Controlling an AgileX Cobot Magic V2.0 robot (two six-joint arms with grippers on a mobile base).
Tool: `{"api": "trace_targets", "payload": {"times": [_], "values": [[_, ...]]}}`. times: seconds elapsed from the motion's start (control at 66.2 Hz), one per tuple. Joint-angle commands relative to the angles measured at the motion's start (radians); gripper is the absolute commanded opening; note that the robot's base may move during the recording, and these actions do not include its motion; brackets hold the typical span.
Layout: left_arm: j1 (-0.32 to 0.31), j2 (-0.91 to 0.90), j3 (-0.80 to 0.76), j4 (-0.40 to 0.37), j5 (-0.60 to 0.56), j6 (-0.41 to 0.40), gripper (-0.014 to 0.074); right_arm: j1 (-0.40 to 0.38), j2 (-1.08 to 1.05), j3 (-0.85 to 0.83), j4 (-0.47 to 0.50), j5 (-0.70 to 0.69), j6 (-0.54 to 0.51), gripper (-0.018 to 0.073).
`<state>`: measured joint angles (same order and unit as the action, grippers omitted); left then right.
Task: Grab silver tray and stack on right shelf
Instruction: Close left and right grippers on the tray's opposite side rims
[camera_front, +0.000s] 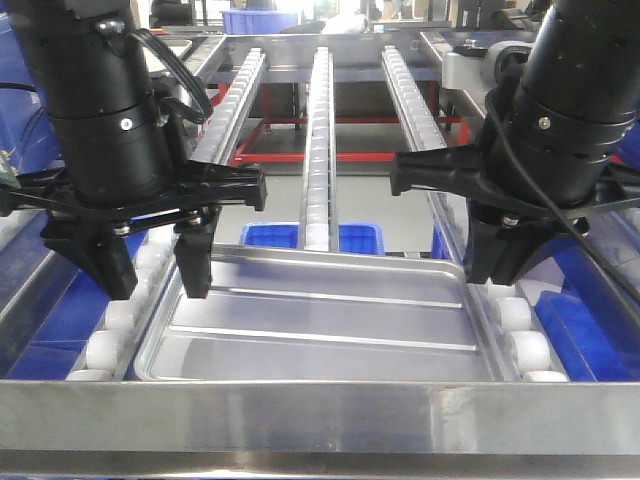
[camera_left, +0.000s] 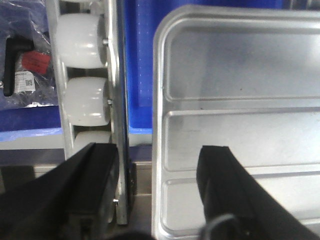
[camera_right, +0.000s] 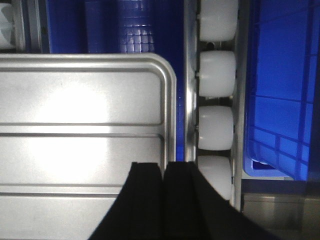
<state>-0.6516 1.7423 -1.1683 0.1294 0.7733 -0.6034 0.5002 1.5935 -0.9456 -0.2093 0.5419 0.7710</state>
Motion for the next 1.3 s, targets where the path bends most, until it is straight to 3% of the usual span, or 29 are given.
{"api": "trace_targets", "payload": {"times": [0.0,0.181,0.423,0.635,1.285], "values": [[-0.009,-0.036,-0.030,0.028,-0.023,-0.004,0.0283,0.001,-0.026,-0.034,-0.012,-0.039,-0.008,0.0094],[-0.009,-0.015,-0.035,0.036,-0.026,-0.004,0.0283,0.001,-0.017,-0.034,-0.011,-0.046,-0.007,0.0257],[-0.009,0.013,-0.039,0.036,-0.024,-0.004,0.0280,0.001,0.002,-0.033,-0.008,-0.054,-0.007,0.0266],[-0.009,0.013,-0.041,0.036,-0.031,-0.004,0.0226,0.001,0.024,-0.033,0.023,-0.059,-0.007,0.0353],[-0.009,0.022,-0.041,0.040,-0.025,-0.004,0.0225,0.001,0.042,-0.033,0.023,-0.056,-0.007,0.0412]]}}
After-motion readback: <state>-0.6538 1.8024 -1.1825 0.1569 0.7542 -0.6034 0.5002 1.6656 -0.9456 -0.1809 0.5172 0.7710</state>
